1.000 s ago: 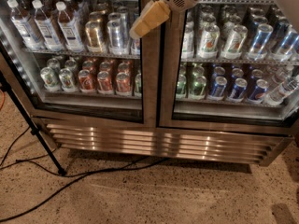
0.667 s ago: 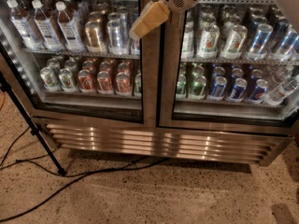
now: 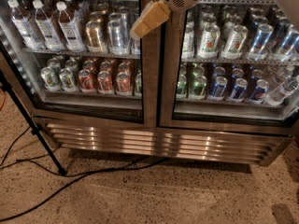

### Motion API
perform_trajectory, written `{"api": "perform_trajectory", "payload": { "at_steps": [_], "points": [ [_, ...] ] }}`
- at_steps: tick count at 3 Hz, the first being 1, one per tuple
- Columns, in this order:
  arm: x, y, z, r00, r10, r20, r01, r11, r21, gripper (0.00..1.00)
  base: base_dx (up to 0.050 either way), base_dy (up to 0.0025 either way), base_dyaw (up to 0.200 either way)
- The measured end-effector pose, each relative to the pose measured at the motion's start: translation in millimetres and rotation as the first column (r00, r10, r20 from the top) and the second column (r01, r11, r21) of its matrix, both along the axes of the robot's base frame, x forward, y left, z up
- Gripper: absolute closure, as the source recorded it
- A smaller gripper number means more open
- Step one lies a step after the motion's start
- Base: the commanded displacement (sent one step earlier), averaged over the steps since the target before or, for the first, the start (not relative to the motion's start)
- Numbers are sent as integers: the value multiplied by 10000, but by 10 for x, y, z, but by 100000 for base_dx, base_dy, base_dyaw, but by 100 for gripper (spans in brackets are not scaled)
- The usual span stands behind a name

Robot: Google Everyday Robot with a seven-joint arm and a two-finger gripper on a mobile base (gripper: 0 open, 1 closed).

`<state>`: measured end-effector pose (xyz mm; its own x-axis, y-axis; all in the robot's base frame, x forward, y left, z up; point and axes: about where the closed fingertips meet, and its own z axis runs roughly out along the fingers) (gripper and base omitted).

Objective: Open left fridge door

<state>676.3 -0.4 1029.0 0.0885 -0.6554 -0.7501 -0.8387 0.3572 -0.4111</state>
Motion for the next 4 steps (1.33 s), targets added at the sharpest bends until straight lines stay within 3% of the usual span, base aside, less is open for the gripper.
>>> {"api": "perform_trajectory", "payload": {
  "at_steps": [4],
  "points": [
    [-24,27,13,10000,5,32,-5,10000,-22,0,0,0,0]
  ]
}}
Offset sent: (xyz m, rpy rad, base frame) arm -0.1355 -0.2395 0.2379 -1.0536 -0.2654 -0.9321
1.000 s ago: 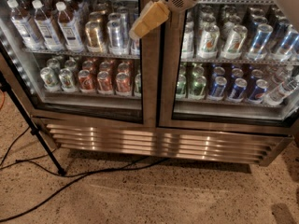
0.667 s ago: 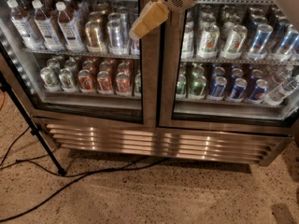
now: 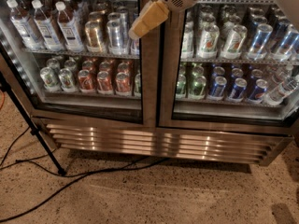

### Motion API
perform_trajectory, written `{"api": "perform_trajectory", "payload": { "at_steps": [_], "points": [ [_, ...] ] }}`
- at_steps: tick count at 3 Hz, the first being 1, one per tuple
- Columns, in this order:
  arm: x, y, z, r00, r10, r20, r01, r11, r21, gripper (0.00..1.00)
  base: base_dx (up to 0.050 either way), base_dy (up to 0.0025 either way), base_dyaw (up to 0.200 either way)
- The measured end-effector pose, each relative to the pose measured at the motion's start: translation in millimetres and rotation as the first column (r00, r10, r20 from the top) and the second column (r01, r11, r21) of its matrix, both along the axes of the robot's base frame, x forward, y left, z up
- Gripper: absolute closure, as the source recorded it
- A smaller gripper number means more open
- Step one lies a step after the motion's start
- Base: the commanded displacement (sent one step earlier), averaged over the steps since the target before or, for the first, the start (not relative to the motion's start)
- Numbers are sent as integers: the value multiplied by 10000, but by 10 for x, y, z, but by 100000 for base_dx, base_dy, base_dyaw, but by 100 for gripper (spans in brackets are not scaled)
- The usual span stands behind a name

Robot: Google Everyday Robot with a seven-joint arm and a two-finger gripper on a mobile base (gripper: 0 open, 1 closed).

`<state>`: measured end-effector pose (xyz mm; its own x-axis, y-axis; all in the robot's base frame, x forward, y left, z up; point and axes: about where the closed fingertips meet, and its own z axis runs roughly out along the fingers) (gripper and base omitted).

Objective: Open left fridge door

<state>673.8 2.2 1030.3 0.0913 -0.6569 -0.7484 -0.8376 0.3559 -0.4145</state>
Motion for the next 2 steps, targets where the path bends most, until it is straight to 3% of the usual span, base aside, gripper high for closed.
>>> {"api": "perform_trajectory", "payload": {
  "at_steps": [2],
  "points": [
    [-76,35,0,10000,13,-92,-12,9999,123,0,0,0,0]
  ]
}}
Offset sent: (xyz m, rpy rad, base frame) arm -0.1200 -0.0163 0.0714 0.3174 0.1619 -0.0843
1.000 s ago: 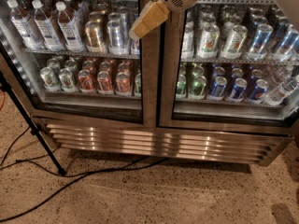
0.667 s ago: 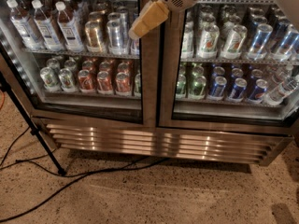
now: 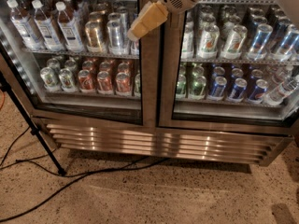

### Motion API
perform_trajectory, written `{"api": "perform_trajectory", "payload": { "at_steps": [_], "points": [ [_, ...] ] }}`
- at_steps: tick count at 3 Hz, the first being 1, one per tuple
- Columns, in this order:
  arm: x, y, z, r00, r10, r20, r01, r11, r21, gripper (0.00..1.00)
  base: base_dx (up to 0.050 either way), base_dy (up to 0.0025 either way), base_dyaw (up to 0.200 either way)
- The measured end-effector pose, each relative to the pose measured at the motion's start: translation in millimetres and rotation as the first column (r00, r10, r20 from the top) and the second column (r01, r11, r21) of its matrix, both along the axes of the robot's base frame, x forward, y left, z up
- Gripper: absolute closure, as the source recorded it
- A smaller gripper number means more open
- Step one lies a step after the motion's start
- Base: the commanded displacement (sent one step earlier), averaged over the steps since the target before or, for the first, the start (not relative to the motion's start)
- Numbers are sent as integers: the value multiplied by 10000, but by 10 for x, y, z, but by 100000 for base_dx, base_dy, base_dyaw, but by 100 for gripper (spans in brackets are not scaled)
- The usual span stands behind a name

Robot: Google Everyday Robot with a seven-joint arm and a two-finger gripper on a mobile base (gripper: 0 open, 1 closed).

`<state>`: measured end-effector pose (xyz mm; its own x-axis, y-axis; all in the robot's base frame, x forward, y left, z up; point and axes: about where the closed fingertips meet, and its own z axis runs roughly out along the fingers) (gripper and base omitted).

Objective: Open left fridge door

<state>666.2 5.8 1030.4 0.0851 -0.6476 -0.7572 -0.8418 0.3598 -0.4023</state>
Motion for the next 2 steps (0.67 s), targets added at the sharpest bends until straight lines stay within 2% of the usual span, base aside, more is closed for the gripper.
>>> {"api": "perform_trajectory", "payload": {
  "at_steps": [2],
  "points": [
    [-71,14,9,9999,-64,-110,66,9998,172,0,0,0,0]
  ]
}}
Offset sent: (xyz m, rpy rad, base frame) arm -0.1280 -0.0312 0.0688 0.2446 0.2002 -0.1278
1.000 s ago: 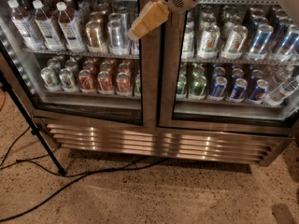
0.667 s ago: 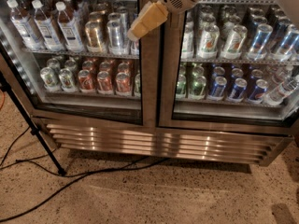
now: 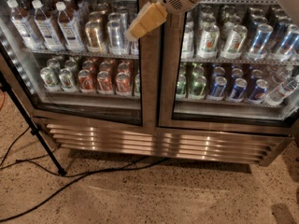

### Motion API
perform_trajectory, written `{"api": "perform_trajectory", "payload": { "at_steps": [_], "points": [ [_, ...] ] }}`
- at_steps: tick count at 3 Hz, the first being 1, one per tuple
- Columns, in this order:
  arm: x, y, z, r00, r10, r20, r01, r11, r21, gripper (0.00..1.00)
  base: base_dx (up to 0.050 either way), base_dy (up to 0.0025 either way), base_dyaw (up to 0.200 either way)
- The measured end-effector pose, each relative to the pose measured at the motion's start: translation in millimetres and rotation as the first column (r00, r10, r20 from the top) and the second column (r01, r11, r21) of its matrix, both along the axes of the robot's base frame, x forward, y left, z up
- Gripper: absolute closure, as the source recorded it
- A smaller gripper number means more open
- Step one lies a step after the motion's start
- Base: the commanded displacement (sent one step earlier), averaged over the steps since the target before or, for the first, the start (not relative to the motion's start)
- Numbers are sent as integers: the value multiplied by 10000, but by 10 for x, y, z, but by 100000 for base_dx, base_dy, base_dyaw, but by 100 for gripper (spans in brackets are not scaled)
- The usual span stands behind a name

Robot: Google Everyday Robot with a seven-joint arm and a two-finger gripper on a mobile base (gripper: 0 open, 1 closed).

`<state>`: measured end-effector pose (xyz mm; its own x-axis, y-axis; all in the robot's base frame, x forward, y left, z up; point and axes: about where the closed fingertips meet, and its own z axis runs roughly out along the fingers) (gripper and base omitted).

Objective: Open left fridge door

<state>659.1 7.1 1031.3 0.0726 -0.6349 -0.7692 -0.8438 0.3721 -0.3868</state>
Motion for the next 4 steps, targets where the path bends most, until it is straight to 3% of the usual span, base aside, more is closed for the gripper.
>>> {"api": "perform_trajectory", "payload": {
  "at_steps": [3,4],
  "points": [
    [-40,30,1,9999,-158,15,158,9999,8,0,0,0,0],
    [37,-56,26,9971,-736,193,726,9962,483,0,0,0,0]
  ]
}}
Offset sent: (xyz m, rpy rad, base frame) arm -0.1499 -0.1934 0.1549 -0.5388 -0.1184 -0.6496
